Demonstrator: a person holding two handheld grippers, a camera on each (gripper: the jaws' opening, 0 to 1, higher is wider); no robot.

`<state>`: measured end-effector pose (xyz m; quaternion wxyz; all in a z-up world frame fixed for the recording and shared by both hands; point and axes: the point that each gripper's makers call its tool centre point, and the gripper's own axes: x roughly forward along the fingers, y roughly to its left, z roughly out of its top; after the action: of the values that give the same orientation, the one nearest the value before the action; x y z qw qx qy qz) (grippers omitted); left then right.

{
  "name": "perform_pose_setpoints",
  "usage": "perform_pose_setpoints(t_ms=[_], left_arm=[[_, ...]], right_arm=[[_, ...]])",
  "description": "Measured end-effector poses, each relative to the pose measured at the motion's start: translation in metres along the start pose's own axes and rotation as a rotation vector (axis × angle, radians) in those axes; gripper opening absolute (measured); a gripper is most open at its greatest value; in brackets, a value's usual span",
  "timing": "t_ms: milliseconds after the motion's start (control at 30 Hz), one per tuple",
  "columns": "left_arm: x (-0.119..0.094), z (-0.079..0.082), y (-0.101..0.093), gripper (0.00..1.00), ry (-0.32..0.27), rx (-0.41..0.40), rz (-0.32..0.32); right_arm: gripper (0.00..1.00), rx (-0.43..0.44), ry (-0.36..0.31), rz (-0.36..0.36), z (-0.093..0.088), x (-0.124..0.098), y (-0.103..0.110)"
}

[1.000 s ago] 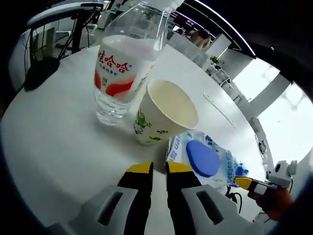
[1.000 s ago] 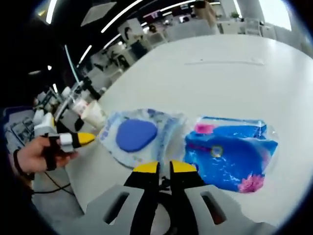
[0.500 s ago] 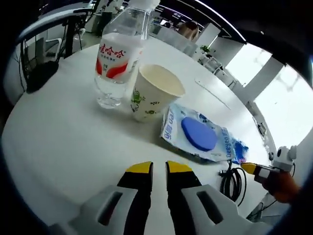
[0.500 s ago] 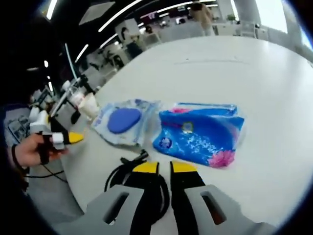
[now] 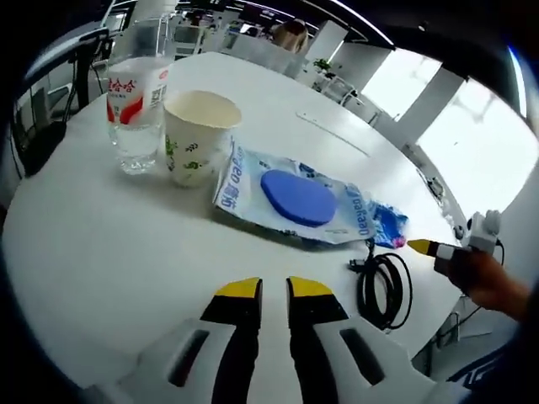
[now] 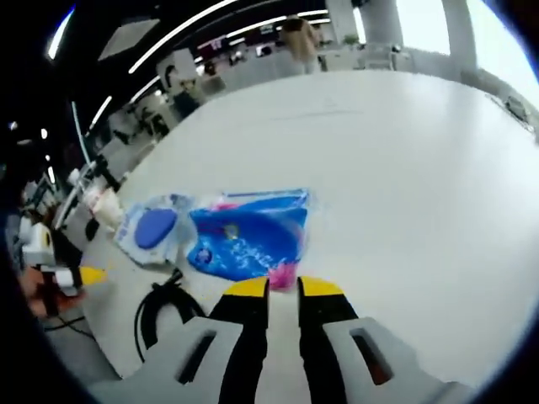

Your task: Arrange the tabletop items into an orderly group along one side of the table until the central work area is clear of visible clutter.

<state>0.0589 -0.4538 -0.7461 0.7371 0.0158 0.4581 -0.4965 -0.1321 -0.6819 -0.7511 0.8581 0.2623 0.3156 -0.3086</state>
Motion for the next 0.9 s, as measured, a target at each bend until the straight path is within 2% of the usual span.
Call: perform_pose_setpoints(t_ms=[133, 200, 300, 500, 900], left_arm=[[0.003, -0.011, -0.018, 0.1, 0.031, 0.021, -0.035], [0.003, -0.013, -0.022, 0.1, 0.039, 0.026, -0.043], [0.003, -0.017, -0.025, 0.1, 0.046, 0.035, -0.048], [0.002, -0.021, -0.027, 0.1, 0.06, 0.039, -0.052], [0.003, -0.025, -0.026, 0.09, 0.067, 0.032, -0.047]], right_arm=[[0.12, 0.062, -0.006, -0.003, 0.004, 0.007, -0.005], [0.1, 0.121, -0.019, 0.008, 0.007, 0.01, -0.005], [0.07, 0.141, -0.019, 0.012, 0.008, 0.013, -0.008], [0.01, 0.135, -0.019, 0.033, 0.009, 0.015, -0.005], [0.01, 0.107, -0.005, 0.044, 0.005, 0.015, -0.011]])
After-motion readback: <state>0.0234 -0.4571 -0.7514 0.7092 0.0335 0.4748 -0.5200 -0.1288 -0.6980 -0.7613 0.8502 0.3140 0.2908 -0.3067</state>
